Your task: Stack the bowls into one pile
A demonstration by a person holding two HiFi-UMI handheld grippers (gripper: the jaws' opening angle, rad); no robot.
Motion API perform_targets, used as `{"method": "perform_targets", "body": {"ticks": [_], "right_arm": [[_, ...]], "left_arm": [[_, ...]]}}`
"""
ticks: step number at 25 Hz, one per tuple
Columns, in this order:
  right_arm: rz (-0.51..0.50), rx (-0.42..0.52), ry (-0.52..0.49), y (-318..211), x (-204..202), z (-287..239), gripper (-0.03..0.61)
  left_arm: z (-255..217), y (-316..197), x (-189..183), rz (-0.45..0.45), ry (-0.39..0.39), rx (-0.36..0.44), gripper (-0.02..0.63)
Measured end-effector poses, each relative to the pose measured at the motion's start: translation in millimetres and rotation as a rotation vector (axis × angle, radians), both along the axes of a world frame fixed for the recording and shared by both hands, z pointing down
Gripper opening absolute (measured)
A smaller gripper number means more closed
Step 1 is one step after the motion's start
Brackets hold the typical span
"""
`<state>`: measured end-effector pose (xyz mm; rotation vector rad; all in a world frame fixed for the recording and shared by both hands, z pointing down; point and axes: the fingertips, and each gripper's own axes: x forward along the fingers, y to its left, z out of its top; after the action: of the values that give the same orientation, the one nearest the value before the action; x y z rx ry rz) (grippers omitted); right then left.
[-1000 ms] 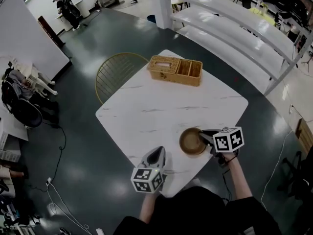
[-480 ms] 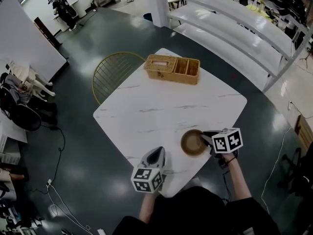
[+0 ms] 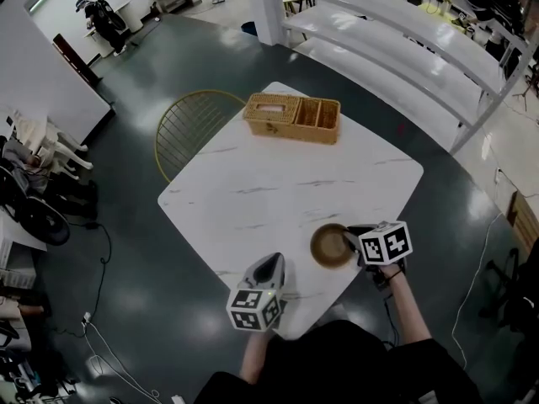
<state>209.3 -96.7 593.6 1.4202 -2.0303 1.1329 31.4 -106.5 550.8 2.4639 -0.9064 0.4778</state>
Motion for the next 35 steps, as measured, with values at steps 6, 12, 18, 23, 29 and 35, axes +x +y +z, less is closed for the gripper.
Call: {"method": "perform_targets", "body": {"ticks": [6,12,18,23,29,35], "right_arm": [[0.024,-0.001,0.039,-2.4,2.4,5.1,0.034],[0.025,0.064,0.098,-4.0,5.1,-0.5,0.035],[0.044,0.087,0.088,-2.1,7.4,-3.2,0.109],[0.087,0.111,0.036,0.1,7.8,-14.4,0.115],[0.108,0.185,-0.052,4.7,-3.6,-45.8,0.055],[0.077,0.304,-0.131,-6.8,-31.8,-85.5,0.029]], "left_arm": [[3.2,-1.0,-0.4,0.006,-0.007,-0.014,0.015],[4.7,-0.5,-2.0,0.009,-0.006,-0.019,0.015],[1.0,-1.3,-1.3,0.007,0.001,-0.011,0.015],[-10.7,-3.7,-4.4,-0.004,0.016,0.021,0.015],[-39.0,-6.0,-11.5,-0.020,0.050,0.098,0.015],[-70.1,-9.6,-31.6,-0.054,0.062,0.198,0.015]]}}
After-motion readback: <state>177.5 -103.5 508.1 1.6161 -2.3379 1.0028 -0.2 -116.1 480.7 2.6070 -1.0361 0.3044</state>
